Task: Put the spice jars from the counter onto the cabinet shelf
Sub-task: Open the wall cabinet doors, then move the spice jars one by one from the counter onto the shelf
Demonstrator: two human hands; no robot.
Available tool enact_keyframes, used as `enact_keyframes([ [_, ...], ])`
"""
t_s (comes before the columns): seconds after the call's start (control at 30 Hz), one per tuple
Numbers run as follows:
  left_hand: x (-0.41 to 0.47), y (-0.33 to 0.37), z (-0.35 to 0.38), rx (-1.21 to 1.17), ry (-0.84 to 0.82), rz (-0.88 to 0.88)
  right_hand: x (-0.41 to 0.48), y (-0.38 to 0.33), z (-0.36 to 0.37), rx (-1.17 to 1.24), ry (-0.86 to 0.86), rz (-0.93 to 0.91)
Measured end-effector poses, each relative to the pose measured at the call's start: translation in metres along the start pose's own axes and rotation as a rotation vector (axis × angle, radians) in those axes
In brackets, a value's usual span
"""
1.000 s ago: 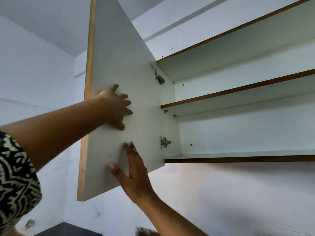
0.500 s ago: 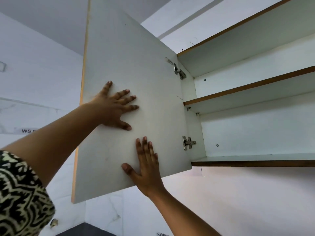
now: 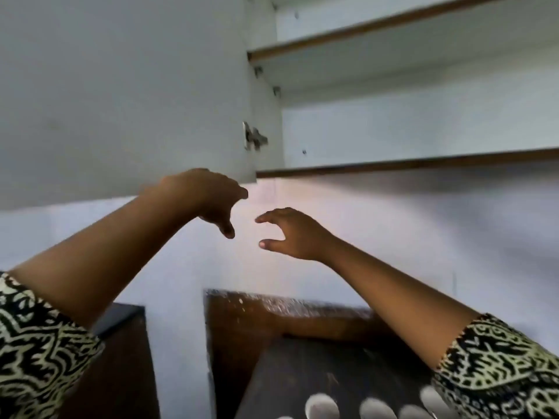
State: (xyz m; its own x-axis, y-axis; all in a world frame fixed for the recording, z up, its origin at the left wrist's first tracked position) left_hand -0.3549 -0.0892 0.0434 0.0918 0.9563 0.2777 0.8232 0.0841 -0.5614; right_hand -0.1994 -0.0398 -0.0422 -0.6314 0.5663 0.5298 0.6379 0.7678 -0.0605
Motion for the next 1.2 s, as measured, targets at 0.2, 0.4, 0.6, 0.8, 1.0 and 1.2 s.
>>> enact_keyframes([
  [0.2, -0.001, 0.128, 0.1, -0.304, -0.286, 0.346, -0.126, 0.054, 0.074, 0.157, -0.188, 0.301],
  [0.4, -0.015, 0.235, 0.214, -0.388, -0.618, 0.459, -0.212, 0.09, 0.174, 0.322, -0.469, 0.477],
  [0.6, -0.029, 0.291, 0.29, -0.495, -0.733, 0.366, -0.227, 0.091, 0.244, 0.352, -0.603, 0.431],
  [0.8, -0.039, 0.301, 0.332, -0.478, -0.749, 0.215, -0.219, 0.08, 0.291, 0.13, -0.647, 0.14],
  [1.0, -0.037, 0.297, 0.359, -0.594, -0.751, 0.154, -0.201, 0.072, 0.318, -0.032, -0.597, 0.003],
  [1.2, -0.03, 0.284, 0.365, -0.729, -0.699, 0.184, -0.196, 0.076, 0.332, -0.003, -0.6, 0.058],
])
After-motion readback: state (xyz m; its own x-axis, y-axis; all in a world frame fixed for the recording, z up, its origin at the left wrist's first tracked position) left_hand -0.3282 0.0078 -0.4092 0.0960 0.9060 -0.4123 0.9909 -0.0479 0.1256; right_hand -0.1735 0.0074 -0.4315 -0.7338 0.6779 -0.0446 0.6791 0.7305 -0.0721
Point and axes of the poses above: each hand's wrist, its own x-axis towards the middle knuckle, its own z-axis out of the palm, y = z × x, the point moved 1 cm from there along x, towards the middle knuckle, and after that the axes turned 9 degrees about -z, right-handed, at the moved point
